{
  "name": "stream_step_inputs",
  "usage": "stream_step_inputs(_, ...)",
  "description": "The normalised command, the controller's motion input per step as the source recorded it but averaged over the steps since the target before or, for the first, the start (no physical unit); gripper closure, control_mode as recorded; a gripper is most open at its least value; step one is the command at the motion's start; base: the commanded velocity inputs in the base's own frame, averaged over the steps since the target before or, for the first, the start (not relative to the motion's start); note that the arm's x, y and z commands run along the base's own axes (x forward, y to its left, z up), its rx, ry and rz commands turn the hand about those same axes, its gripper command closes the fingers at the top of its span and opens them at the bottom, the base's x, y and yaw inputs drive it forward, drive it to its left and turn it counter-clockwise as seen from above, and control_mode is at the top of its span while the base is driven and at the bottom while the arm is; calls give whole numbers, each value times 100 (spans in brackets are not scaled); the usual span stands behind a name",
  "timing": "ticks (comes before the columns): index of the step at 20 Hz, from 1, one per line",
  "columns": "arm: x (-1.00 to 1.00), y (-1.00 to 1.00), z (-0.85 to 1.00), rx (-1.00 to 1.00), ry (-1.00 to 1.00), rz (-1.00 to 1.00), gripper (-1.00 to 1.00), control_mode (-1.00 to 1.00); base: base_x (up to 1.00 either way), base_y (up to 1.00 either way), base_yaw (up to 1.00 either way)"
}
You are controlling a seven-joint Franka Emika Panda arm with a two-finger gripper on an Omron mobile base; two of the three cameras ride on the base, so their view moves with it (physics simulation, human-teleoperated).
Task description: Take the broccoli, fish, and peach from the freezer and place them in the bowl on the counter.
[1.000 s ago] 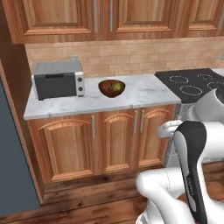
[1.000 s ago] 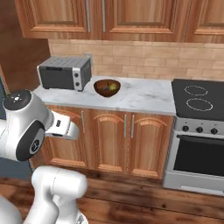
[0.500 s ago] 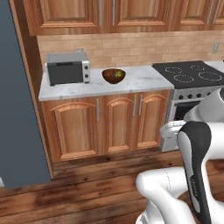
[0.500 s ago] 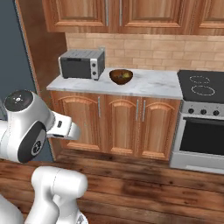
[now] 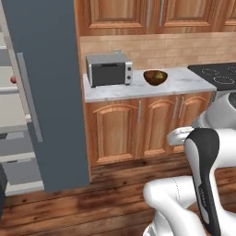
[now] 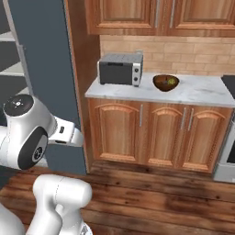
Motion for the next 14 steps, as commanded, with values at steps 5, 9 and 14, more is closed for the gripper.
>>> stream_step_inputs(5, 0, 0, 0, 0, 0, 0, -100, 100, 36, 97, 0)
stream_step_inputs(9, 0, 0, 0, 0, 0, 0, -100, 100, 65, 76, 0)
stream_step_inputs(14, 0, 0, 0, 0, 0, 0, -100, 100, 75, 55, 0)
